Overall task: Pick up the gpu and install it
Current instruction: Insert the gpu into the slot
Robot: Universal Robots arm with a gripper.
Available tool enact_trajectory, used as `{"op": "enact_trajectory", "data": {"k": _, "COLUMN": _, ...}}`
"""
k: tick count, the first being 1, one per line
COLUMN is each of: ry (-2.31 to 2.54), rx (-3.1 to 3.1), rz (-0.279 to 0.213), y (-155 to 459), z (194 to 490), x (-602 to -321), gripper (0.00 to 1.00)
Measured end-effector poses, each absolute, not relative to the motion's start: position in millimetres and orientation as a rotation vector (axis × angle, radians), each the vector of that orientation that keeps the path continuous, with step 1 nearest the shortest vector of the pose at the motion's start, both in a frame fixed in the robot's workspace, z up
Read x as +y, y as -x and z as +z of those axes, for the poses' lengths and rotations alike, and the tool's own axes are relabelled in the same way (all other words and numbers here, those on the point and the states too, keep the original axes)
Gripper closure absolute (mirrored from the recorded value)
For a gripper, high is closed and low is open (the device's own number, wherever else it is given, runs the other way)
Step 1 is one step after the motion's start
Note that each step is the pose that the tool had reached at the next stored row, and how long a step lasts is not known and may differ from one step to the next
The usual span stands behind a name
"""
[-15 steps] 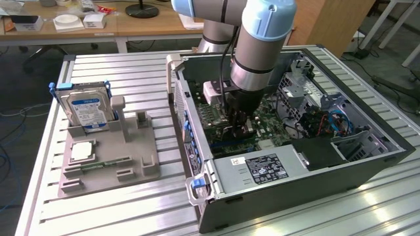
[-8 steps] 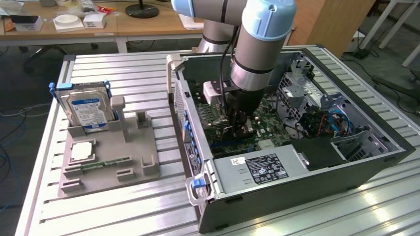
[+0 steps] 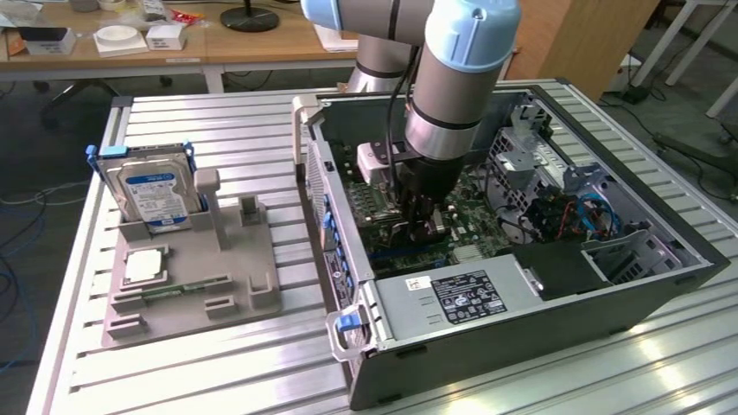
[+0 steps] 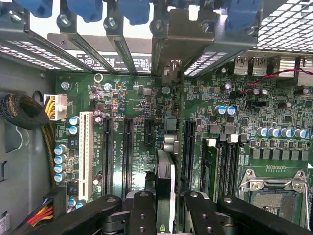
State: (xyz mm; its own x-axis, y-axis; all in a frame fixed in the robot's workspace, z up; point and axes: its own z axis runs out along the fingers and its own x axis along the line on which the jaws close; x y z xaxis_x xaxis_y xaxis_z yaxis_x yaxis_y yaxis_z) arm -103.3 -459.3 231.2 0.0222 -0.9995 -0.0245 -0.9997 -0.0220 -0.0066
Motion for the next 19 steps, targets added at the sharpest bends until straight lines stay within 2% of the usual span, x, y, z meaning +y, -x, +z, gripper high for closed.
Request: {"op": "enact_trajectory", "data": {"k": 19, "ry": 2.23, "rx": 2.181, "rz": 0.02, "y": 103.4, "z": 231.2, "x": -459.3, "gripper": 0.73}}
